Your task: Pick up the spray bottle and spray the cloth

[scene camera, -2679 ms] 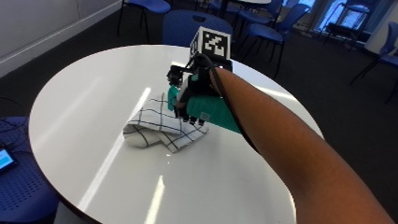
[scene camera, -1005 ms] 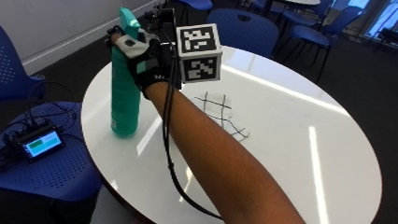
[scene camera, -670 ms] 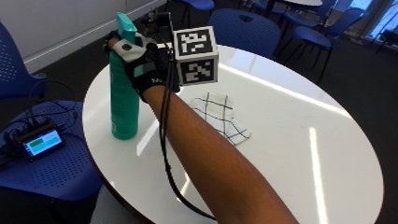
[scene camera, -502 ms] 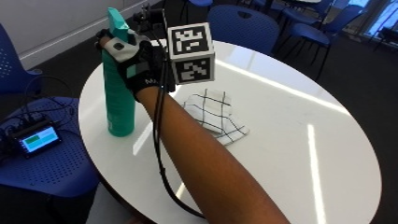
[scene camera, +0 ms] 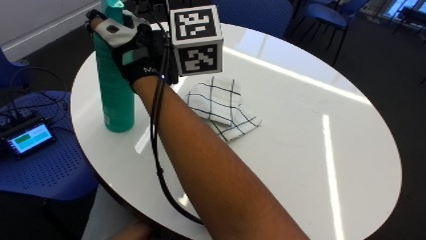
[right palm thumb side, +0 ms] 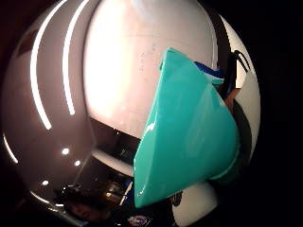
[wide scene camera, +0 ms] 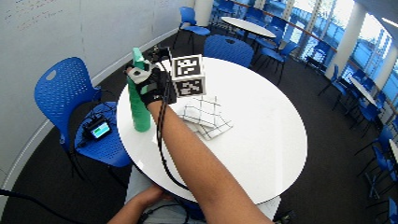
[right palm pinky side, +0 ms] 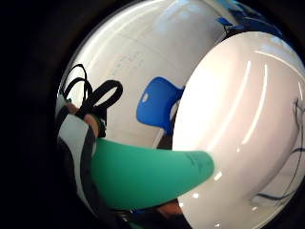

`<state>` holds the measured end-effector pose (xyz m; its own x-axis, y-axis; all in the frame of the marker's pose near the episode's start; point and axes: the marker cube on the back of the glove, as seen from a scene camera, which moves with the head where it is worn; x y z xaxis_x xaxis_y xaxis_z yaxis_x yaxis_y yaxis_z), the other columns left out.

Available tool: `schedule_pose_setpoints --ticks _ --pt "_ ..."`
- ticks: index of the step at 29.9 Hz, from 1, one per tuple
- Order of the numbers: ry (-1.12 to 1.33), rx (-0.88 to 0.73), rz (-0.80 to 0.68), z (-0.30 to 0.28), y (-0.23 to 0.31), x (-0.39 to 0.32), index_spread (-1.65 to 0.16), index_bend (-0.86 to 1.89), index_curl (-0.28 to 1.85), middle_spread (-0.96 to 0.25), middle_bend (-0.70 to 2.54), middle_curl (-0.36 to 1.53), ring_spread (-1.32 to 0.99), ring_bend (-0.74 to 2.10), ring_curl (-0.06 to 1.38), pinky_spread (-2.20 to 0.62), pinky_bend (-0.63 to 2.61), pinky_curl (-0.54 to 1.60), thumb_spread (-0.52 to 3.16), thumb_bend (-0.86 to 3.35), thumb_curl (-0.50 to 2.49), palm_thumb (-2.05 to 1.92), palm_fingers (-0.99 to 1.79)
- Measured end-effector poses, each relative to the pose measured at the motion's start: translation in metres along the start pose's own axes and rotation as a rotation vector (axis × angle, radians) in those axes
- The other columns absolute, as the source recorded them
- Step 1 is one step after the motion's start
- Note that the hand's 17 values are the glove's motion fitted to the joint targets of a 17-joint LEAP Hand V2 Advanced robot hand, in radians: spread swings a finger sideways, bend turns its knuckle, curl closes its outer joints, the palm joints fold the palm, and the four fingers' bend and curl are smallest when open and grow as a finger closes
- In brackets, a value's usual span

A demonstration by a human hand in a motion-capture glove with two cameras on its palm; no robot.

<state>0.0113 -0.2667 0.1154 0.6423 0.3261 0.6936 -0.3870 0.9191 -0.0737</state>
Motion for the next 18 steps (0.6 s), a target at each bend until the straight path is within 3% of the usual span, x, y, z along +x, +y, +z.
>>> schedule_pose_setpoints --ticks 18 --pt "-0.017 -0.057 0.118 0.005 0.010 0.029 -0.29 0.23 0.51 -0.19 0.45 0.49 -0.19 0.55 0.44 -0.21 0.42 0.39 0.53 -0.03 0.73 0.93 1.31"
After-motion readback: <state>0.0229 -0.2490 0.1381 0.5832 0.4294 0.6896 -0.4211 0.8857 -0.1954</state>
